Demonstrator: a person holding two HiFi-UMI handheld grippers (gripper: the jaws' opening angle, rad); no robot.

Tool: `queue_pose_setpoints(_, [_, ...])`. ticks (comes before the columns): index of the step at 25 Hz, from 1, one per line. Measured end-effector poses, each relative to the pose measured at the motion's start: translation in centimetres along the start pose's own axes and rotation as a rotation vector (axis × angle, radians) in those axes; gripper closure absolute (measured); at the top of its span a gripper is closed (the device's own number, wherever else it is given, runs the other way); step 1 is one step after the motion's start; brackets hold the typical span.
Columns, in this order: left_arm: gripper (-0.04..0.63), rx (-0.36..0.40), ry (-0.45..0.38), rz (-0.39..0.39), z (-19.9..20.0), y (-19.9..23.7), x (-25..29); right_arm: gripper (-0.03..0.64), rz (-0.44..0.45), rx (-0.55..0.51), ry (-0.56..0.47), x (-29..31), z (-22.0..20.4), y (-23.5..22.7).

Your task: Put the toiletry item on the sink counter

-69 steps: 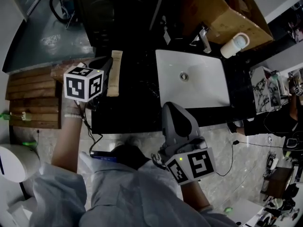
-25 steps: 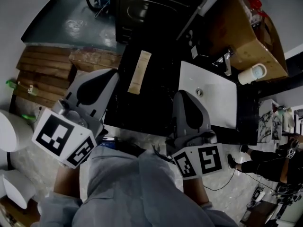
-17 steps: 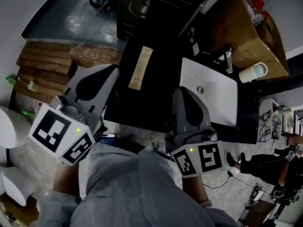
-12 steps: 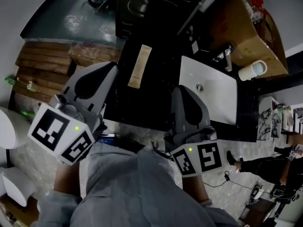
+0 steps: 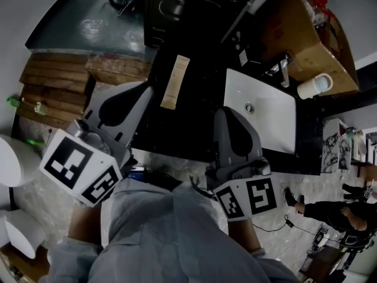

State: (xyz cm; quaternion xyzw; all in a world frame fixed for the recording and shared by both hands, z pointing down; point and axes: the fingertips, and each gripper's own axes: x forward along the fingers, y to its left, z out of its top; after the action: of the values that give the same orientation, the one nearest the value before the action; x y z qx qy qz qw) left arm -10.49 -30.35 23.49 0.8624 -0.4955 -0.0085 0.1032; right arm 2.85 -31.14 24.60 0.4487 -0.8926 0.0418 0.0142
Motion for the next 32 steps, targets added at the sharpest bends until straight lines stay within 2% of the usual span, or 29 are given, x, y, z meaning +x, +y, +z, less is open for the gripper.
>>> queue_pose_setpoints(32, [0.591,-0.004,-0.005,-0.024,0.01,-0.95,-0.16,0.620,-0.009,-0.006,-0.001,-0.84,-0.05,0.03])
